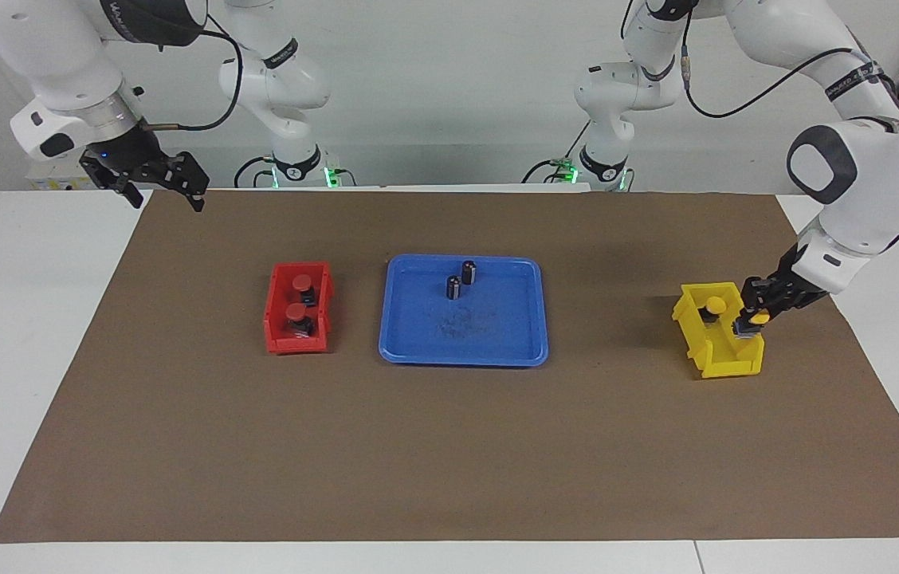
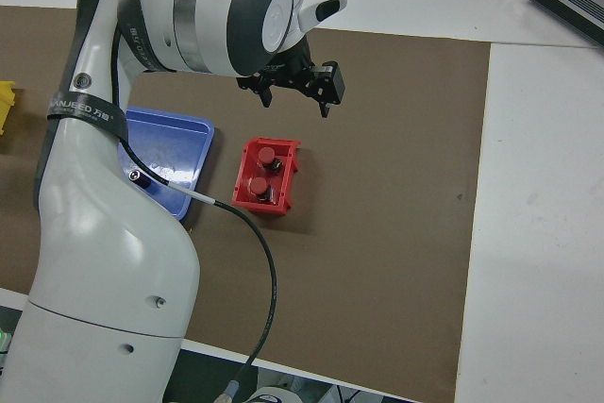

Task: Sort red and yellow buttons by color
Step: 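Carry the yellow button toward the yellow bin while the right gripper withdraws, then lower the yellow button into the yellow bin and open the left gripper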

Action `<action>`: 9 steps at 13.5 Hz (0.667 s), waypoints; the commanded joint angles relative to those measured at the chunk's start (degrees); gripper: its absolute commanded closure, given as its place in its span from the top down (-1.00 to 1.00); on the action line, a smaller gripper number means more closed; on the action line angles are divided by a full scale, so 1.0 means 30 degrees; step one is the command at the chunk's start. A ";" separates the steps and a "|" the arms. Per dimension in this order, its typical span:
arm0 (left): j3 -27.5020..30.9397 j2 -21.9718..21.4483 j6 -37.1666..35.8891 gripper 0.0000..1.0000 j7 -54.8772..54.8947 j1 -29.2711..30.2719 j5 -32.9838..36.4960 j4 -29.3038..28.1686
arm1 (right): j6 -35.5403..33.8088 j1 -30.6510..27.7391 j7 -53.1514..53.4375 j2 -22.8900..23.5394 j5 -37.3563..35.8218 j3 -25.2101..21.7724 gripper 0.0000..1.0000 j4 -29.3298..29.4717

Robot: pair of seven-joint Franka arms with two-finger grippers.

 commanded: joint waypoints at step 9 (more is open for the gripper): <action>-0.0024 -0.0474 0.4962 -0.97 0.1263 -0.0191 -0.0399 -0.4345 | 0.0210 -0.0072 -0.0778 0.0204 0.0059 -0.0051 0.99 0.0312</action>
